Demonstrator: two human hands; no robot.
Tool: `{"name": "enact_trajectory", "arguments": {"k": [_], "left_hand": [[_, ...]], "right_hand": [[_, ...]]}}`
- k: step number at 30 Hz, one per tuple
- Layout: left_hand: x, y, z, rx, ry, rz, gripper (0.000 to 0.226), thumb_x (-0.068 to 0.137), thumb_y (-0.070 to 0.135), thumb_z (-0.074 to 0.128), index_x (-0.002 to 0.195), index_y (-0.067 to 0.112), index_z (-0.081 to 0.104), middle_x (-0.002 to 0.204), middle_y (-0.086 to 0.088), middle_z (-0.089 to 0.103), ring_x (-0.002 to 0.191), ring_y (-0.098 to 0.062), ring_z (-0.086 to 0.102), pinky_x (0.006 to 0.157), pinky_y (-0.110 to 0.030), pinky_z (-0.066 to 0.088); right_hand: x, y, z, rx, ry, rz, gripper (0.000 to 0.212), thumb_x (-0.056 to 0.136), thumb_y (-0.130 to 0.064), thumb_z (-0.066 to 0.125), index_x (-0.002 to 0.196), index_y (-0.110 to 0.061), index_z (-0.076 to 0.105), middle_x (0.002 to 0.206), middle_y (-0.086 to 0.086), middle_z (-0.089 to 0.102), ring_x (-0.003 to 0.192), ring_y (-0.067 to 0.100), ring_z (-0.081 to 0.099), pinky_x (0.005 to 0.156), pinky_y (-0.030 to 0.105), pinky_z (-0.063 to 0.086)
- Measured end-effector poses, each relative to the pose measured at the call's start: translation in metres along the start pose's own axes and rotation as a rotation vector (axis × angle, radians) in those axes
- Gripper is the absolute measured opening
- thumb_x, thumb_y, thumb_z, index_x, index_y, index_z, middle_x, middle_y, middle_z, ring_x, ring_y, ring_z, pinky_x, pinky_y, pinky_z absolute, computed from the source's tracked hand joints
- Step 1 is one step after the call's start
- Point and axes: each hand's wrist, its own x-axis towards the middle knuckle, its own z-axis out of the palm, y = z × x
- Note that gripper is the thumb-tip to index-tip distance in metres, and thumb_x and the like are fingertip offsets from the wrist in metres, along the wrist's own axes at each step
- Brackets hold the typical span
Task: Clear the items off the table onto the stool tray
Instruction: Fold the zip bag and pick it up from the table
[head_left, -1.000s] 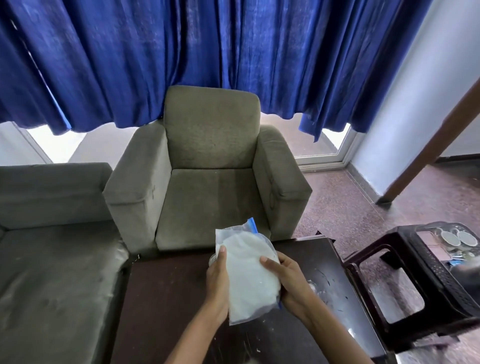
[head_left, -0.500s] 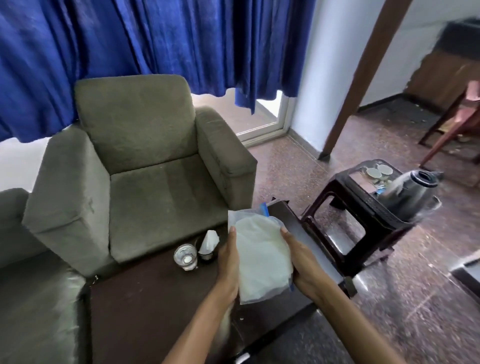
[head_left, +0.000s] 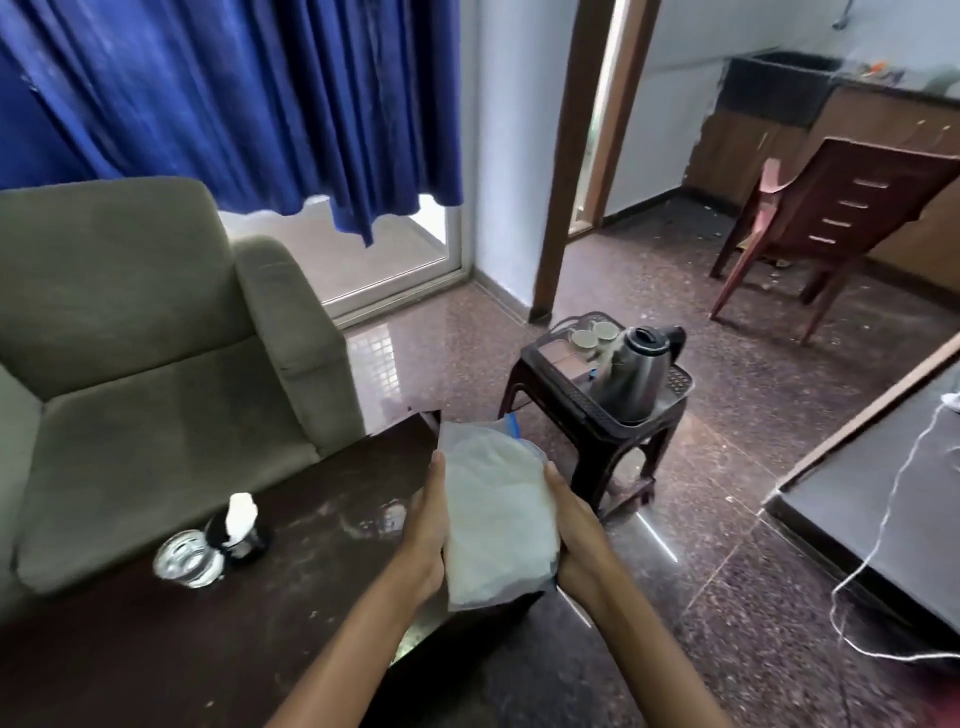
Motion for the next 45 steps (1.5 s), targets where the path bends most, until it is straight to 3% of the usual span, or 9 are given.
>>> {"name": "enact_trajectory", "arguments": {"k": [9, 12, 19, 24, 30, 37, 40, 43, 45], "left_hand": [[0.040, -0.012, 0.110, 0.049, -0.041, 0.005, 0.049, 0.090, 0.053, 0.046, 0.109, 0.012, 0.064, 0.103, -0.010, 0.071, 0.091, -0.025, 0.069, 0.071, -0.033, 0.056], [0.061, -0.010, 0.140, 0.014, -0.109, -0.019, 0.040, 0.091, 0.049, 0.045, 0.102, 0.016, 0.063, 0.099, -0.008, 0.070, 0.091, -0.025, 0.067, 0.075, -0.035, 0.054], [0.150, 0.003, 0.221, 0.020, -0.114, 0.012, 0.032, 0.093, 0.044, 0.047, 0.104, 0.017, 0.059, 0.101, -0.003, 0.066, 0.087, -0.018, 0.064, 0.065, -0.032, 0.053], [0.214, 0.027, 0.261, 0.091, -0.202, -0.019, 0.034, 0.088, 0.043, 0.055, 0.104, 0.015, 0.067, 0.111, -0.010, 0.069, 0.103, -0.027, 0.065, 0.092, -0.046, 0.052], [0.274, 0.055, 0.298, 0.170, -0.275, -0.013, 0.017, 0.093, 0.024, 0.053, 0.095, 0.012, 0.065, 0.087, -0.004, 0.066, 0.073, -0.017, 0.062, 0.057, -0.026, 0.053], [0.341, 0.063, 0.344, 0.203, -0.147, -0.038, 0.014, 0.095, 0.021, 0.050, 0.093, 0.012, 0.061, 0.085, -0.005, 0.065, 0.073, -0.016, 0.060, 0.060, -0.022, 0.048], [0.371, 0.050, 0.364, 0.503, -0.004, 0.084, 0.021, 0.087, 0.013, 0.059, 0.107, 0.006, 0.063, 0.099, -0.009, 0.068, 0.083, -0.017, 0.060, 0.066, -0.022, 0.046], [0.392, 0.024, 0.382, 0.944, -0.157, 0.095, 0.070, 0.066, 0.039, 0.074, 0.128, 0.018, 0.051, 0.129, -0.002, 0.054, 0.120, -0.021, 0.050, 0.102, -0.032, 0.040], [0.400, 0.008, 0.397, 1.270, -0.257, 0.042, 0.089, 0.064, 0.050, 0.072, 0.141, 0.027, 0.032, 0.146, -0.004, 0.034, 0.134, -0.027, 0.034, 0.111, -0.042, 0.032]], "right_hand": [[0.033, -0.064, -0.082, 0.106, 0.057, -0.016, 0.037, 0.091, -0.036, 0.054, 0.114, -0.009, 0.065, 0.105, 0.013, 0.072, 0.091, 0.026, 0.071, 0.070, 0.033, 0.057], [0.053, -0.088, -0.102, 0.095, 0.031, -0.015, 0.039, 0.090, -0.036, 0.052, 0.119, -0.011, 0.063, 0.113, 0.014, 0.069, 0.102, 0.027, 0.067, 0.082, 0.037, 0.055], [0.124, -0.165, -0.150, 0.048, 0.016, 0.055, 0.029, 0.092, -0.012, 0.046, 0.117, -0.004, 0.060, 0.113, 0.014, 0.068, 0.097, 0.027, 0.066, 0.084, 0.036, 0.054], [0.188, -0.220, -0.167, 0.002, 0.070, -0.017, 0.022, 0.088, -0.003, 0.046, 0.102, -0.003, 0.063, 0.095, 0.015, 0.071, 0.081, 0.026, 0.069, 0.075, 0.036, 0.057], [0.250, -0.269, -0.183, -0.022, 0.098, -0.021, 0.020, 0.089, 0.001, 0.042, 0.095, -0.005, 0.061, 0.087, 0.013, 0.071, 0.070, 0.022, 0.070, 0.057, 0.030, 0.058], [0.340, -0.322, -0.201, -0.144, 0.200, 0.056, 0.033, 0.086, -0.004, 0.045, 0.115, 0.003, 0.059, 0.110, 0.022, 0.065, 0.094, 0.034, 0.061, 0.093, 0.046, 0.047], [0.380, -0.355, -0.215, -0.142, 0.240, 0.087, 0.030, 0.086, -0.006, 0.047, 0.111, 0.003, 0.059, 0.105, 0.021, 0.066, 0.089, 0.034, 0.062, 0.080, 0.044, 0.052], [0.417, -0.389, -0.233, -0.164, 0.259, 0.076, 0.021, 0.087, -0.003, 0.043, 0.101, -0.003, 0.060, 0.092, 0.016, 0.064, 0.079, 0.031, 0.061, 0.071, 0.041, 0.052], [0.440, -0.404, -0.242, -0.206, 0.272, 0.058, 0.021, 0.087, 0.000, 0.039, 0.084, -0.006, 0.058, 0.082, 0.014, 0.062, 0.071, 0.028, 0.059, 0.066, 0.039, 0.051]]}}
